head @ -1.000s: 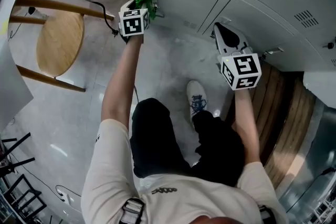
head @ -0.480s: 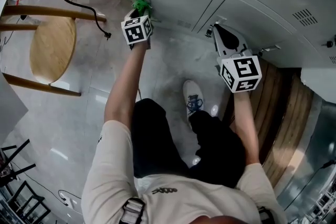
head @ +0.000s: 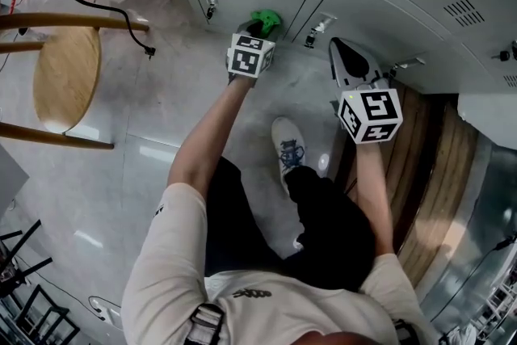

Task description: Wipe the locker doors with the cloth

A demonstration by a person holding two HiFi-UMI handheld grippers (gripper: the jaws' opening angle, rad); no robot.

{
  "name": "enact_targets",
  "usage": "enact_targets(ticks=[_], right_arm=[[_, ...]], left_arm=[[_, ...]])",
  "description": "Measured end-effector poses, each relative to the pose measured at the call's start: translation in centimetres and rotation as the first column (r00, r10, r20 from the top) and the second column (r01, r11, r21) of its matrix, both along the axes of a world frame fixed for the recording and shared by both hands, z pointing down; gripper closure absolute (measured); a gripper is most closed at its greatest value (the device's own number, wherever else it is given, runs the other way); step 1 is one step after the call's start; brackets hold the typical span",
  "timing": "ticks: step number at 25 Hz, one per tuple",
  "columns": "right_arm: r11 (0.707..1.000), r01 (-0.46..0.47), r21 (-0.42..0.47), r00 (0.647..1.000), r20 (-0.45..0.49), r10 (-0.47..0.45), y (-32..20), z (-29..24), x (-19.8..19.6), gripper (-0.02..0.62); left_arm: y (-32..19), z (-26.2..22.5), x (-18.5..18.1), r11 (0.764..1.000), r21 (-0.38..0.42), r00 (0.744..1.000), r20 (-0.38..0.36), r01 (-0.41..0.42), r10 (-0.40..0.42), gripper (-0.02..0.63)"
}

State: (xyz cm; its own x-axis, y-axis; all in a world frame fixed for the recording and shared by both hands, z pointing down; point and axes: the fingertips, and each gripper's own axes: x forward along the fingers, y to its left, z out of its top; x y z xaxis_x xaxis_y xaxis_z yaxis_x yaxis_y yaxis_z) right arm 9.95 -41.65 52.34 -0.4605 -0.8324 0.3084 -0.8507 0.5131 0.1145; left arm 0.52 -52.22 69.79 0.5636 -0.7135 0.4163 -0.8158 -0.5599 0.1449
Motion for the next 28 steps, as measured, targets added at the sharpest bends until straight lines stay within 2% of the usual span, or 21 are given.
enact_targets(ticks=[2,3,6,9,13,16,20,23,26,28], right_arm=[[1.0,0.001,-0.007,1.0,-0.006,-0.001,0.5,0.5,0.0,0.589],[1.0,0.003,-0.011,1.0,-0.008,-0.004,0.7,0.7,0.0,0.589],[1.0,0.015,-0.02,1.0,-0.021,-0.015,1.2,1.4,-0.3,0.589],[1.0,0.022,-0.02,0.999,-0.041,-0.023,1.4,1.5,-0.5,0.589],[1.0,0.015,-0.024,1.0,-0.027,-0.015,1.2,2.1,-0.7,0.589],[0.999,0.027,-0.045,0.999,-0.021,-0.028,1.4,3.6,-1.4,0.589],[0.998,0.032,-0.053,0.999,-0.016,-0.033,1.3,5.1,-1.5,0.589],[0.998,0.013,-0.057,1.0,-0.009,-0.014,1.3,5.7,-0.9,0.589],[0.998,0.005,-0.061,1.0,-0.011,-0.006,1.6,6.3,-0.7,0.589],[0.997,0.009,-0.073,1.0,-0.019,-0.01,2.1,7.0,-0.7,0.589]], left_arm=[[0.8,0.7,3.1,0.995,0.01,0.995,0.022,-0.099,0.099,0.491],[0.9,0.8,4.0,0.993,0.014,0.993,0.025,-0.119,0.119,0.491],[0.7,1.4,3.9,0.995,0.012,0.995,0.01,-0.099,0.098,0.492],[0.0,2.7,0.9,1.0,-0.016,1.0,0.003,0.002,-0.002,0.492],[-1.6,4.8,-4.6,0.989,-0.001,0.986,0.078,0.146,-0.146,0.491],[-2.8,6.5,-9.5,0.964,-0.021,0.96,0.098,0.266,-0.263,0.492],[-4.0,8.6,-16.6,0.909,0.003,0.897,0.158,0.417,-0.412,0.491],[-4.4,10.0,-20.3,0.881,0.0,0.868,0.172,0.473,-0.466,0.491],[-4.9,11.6,-22.5,0.865,-0.005,0.852,0.17,0.502,-0.494,0.491],[-5.0,12.8,-23.0,0.862,-0.016,0.85,0.175,0.507,-0.497,0.491]])
